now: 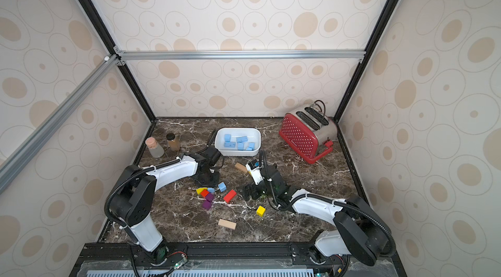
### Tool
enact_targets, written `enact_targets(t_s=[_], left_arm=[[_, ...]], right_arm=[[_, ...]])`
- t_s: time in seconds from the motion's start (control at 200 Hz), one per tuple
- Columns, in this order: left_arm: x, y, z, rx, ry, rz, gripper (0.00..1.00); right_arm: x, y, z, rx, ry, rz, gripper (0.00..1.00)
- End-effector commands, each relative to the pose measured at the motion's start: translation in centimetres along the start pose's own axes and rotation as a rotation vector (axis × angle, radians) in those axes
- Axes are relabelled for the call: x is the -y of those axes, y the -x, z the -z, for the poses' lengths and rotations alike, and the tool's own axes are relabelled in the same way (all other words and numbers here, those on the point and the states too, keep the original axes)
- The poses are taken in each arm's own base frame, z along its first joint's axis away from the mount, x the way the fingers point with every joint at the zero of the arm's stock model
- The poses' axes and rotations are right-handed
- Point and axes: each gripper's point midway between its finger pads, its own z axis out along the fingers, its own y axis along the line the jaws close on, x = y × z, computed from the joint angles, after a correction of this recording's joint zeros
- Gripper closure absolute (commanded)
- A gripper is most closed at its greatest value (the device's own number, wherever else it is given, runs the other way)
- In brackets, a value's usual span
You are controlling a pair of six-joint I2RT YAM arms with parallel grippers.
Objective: Pick out the blue building blocks
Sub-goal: Pick up the building block from the center of the board.
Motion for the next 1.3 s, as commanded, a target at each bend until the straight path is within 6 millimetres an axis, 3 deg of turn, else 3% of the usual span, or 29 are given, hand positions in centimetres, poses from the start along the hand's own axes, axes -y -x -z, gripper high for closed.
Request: enact_targets(t_s=[0.0,0.476,1.147,1.292], left_arm=[[-0.2,-0.6,0.1,-0.029,0.016,-0.006,0.57],[-0.5,-1.2,0.3,-0.051,0.028,-0.012,0.49],[0.1,-0.5,0.8,-0.041,0.009,-0.012,0.73],[0.1,0.1,1.6,-0.016,0.009,-0.009,0.88]], right_arm=[[-0.5,0.8,0.0,0.022,0.007,0.016,0.00],[-0.5,0.9,0.0,0.029,0.010,0.018,0.00],[-0.2,0.9,0.0,0.035,-0.006,0.020,0.00],[0.1,1.4,0.2,0.048,-0.027,0.013,0.00]])
